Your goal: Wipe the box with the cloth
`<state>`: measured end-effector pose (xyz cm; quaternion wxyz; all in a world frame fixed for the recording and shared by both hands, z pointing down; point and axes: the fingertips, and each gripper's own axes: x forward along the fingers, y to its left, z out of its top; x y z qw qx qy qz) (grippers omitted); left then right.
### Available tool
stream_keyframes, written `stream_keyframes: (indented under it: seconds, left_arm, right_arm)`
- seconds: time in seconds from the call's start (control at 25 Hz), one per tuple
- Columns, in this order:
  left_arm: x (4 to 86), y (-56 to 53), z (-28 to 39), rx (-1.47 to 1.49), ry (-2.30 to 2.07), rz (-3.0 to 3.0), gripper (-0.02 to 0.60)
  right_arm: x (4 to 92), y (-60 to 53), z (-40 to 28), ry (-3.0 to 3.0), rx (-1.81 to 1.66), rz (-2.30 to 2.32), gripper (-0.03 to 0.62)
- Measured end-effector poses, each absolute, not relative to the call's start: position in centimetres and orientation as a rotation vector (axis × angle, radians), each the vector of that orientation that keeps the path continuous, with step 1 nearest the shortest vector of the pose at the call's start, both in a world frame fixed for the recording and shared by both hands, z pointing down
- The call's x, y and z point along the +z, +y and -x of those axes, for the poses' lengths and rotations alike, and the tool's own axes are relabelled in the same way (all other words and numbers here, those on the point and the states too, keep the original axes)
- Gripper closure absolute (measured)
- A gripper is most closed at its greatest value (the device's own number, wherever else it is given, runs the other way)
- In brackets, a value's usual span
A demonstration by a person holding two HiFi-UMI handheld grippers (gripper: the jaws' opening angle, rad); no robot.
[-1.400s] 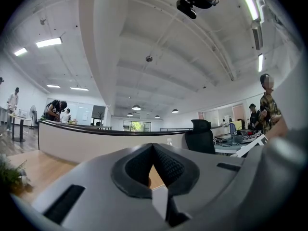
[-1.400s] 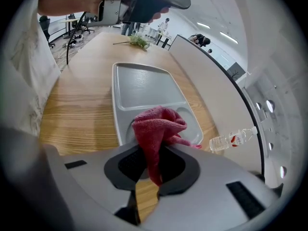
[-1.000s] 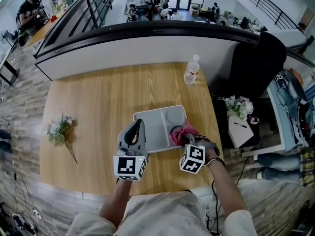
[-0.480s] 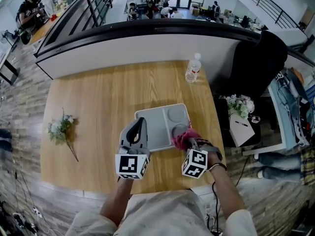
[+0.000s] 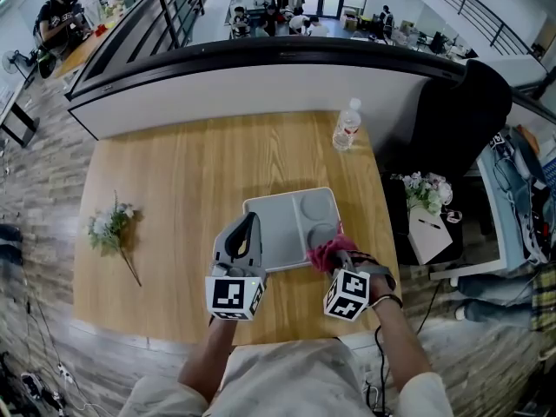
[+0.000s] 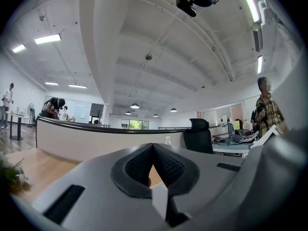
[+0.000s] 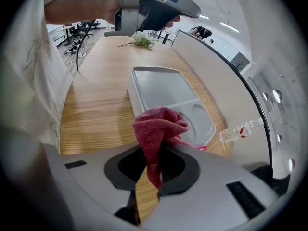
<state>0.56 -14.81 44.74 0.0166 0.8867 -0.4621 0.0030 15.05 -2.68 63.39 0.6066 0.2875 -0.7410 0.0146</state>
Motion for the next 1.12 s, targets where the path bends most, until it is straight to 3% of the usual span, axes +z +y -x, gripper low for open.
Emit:
stream_keyframes:
  seconds: [0.52, 1.12]
  left_arm:
    - [44.2, -15.5, 1.3, -0.005, -1.515, -2.728, 0.569]
    - [43.4, -15.3, 5.3, 0.019, -1.686, -2.664, 0.569]
  right_arm:
    - [62.0, -3.8, -15.3, -1.720, -0.016, -0.659, 0.520]
    - [56.2, -13.0, -13.3, -1.743, -0.276, -0.724, 0.520]
